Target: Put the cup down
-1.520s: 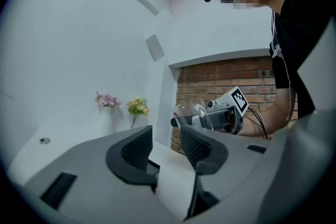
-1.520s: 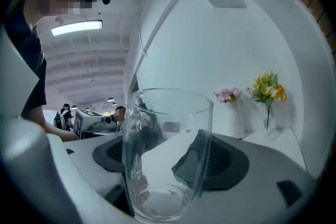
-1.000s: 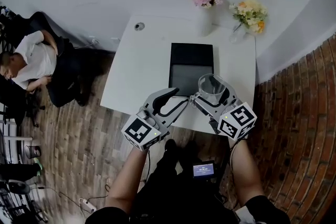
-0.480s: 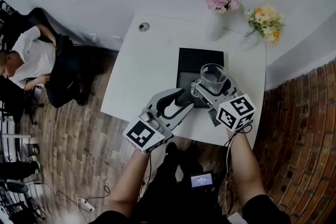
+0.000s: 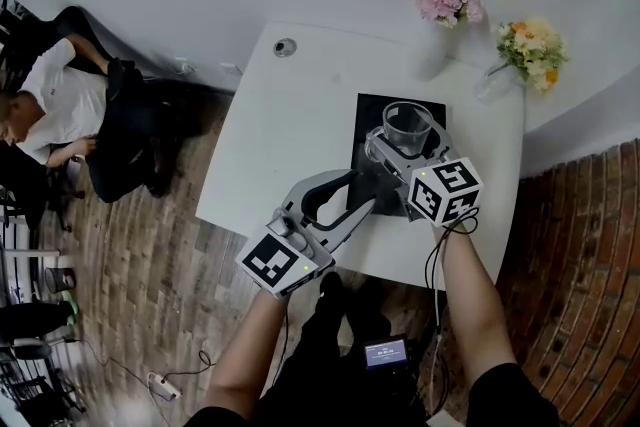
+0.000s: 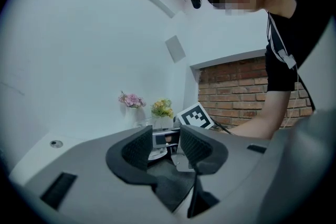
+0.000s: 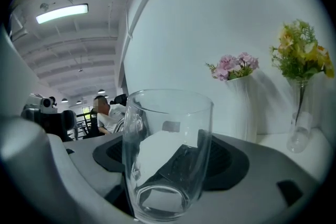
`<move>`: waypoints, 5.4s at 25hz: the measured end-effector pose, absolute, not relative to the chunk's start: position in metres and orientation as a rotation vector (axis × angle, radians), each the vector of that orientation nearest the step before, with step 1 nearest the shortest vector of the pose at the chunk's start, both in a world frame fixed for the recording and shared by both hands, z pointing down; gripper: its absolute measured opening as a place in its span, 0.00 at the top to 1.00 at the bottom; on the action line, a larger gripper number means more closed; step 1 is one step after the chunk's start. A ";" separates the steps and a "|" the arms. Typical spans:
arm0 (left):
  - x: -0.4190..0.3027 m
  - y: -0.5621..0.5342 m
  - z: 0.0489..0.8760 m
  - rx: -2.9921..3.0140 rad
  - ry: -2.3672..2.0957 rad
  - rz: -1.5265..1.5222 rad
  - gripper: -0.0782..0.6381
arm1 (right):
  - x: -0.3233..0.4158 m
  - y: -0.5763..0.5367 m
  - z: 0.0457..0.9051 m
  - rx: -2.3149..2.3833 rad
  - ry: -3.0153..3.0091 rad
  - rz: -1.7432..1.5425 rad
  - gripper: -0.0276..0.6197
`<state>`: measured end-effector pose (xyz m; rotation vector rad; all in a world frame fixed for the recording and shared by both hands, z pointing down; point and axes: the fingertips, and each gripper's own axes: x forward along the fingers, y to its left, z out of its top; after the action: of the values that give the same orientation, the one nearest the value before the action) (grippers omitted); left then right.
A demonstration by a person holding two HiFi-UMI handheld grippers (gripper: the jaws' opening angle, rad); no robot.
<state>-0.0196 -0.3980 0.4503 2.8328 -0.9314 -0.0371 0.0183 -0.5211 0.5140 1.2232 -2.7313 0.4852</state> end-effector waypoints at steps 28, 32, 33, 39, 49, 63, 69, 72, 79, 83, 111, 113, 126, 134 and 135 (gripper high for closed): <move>-0.045 -0.408 0.477 2.759 -0.950 -0.072 0.67 | -0.002 -0.603 0.574 1.337 -2.418 0.234 0.34; -0.043 -0.409 0.476 2.762 -0.939 -0.080 0.67 | 0.000 -0.597 0.579 1.334 -2.399 0.208 0.34; -0.043 -0.410 0.476 2.763 -0.937 -0.081 0.67 | 0.001 -0.596 0.580 1.331 -2.393 0.200 0.34; -0.039 -0.410 0.477 2.763 -0.923 -0.076 0.67 | 0.001 -0.595 0.582 1.334 -2.380 0.172 0.34; -0.037 -0.411 0.475 2.766 -0.932 -0.077 0.67 | 0.000 -0.593 0.574 1.323 -2.428 0.167 0.34; -0.034 -0.413 0.477 2.748 -0.976 -0.058 0.67 | 0.012 -0.576 0.574 1.286 -2.449 0.187 0.34; -0.032 -0.414 0.483 2.727 -1.011 -0.003 0.67 | 0.021 -0.566 0.573 1.283 -2.452 0.205 0.34; -0.031 -0.413 0.491 2.709 -1.016 0.048 0.67 | 0.028 -0.562 0.570 1.299 -2.452 0.223 0.34; -0.026 -0.411 0.486 2.705 -1.039 0.054 0.67 | 0.038 -0.549 0.560 1.316 -2.464 0.268 0.34; -0.021 -0.406 0.482 2.714 -1.032 0.061 0.67 | 0.044 -0.540 0.559 1.328 -2.464 0.315 0.34; 0.002 -0.350 0.431 2.767 -0.972 -0.009 0.68 | 0.062 -0.384 0.426 1.298 -2.788 0.286 0.50; 0.002 -0.343 0.426 2.766 -0.976 -0.034 0.68 | 0.067 -0.373 0.417 1.323 -2.797 0.272 0.52; 0.001 -0.289 0.389 2.840 -0.900 -0.074 0.69 | 0.100 -0.316 0.391 1.422 -2.815 0.301 0.80; -0.005 -0.279 0.383 2.841 -0.911 -0.090 0.69 | 0.098 -0.307 0.385 1.396 -2.817 0.298 0.92; -0.005 -0.279 0.383 2.842 -0.912 -0.090 0.69 | 0.097 -0.307 0.384 1.390 -2.820 0.288 0.93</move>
<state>-0.0050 -0.2791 0.3830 2.8417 -0.9121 -0.0902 0.0966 -0.3068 0.3835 1.3900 -2.8204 0.2880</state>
